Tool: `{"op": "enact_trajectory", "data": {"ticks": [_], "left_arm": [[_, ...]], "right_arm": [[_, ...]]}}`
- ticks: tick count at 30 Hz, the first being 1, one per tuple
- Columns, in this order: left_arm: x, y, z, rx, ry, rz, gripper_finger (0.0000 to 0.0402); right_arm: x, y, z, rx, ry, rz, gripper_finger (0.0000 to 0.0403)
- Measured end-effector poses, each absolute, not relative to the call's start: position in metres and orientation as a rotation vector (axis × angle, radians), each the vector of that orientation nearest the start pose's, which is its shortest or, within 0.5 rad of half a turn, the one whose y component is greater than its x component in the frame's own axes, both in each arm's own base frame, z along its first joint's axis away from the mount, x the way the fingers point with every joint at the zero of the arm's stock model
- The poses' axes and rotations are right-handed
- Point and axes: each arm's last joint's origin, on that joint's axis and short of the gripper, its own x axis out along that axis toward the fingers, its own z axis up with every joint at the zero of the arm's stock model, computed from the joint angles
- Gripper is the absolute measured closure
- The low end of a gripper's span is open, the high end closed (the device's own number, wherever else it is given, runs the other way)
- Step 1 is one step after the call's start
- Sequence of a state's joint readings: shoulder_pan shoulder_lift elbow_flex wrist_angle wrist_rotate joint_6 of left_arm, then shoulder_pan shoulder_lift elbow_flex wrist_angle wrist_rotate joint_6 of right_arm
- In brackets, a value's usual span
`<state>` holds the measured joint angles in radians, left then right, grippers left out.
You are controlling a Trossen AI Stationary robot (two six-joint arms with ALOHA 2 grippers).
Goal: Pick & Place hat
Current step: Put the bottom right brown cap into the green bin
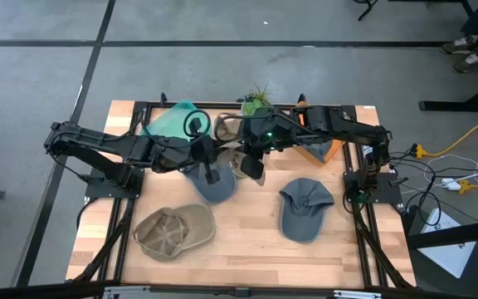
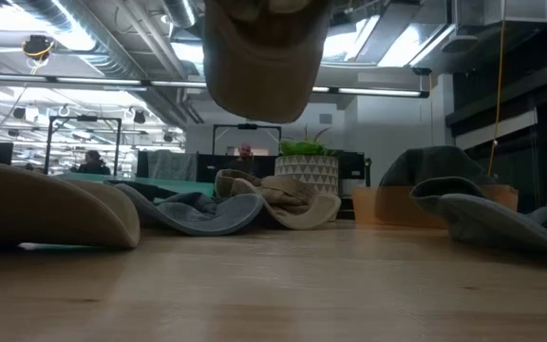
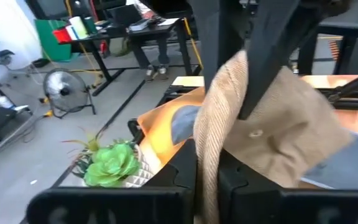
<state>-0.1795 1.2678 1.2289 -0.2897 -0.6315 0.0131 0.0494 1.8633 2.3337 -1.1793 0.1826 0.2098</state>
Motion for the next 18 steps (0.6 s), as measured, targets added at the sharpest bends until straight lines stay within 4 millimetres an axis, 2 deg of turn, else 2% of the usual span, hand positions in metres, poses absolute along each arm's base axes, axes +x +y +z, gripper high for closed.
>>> {"op": "enact_trajectory", "data": {"ticks": [10,13,18], "left_arm": [[0.263,-0.031,0.38,0.201,0.321,0.571,0.0397],[0.261,-0.032,0.377,0.217,0.35,0.607,0.0397],[0.255,-0.033,0.37,0.207,0.395,0.688,0.0397]], "right_arm": [[0.358,0.013,0.455,0.217,0.723,-0.212,0.0319],[0.357,0.014,0.455,0.259,0.731,-0.192,0.0286],[0.353,0.012,0.451,0.3,0.791,-0.198,0.0208]]}}
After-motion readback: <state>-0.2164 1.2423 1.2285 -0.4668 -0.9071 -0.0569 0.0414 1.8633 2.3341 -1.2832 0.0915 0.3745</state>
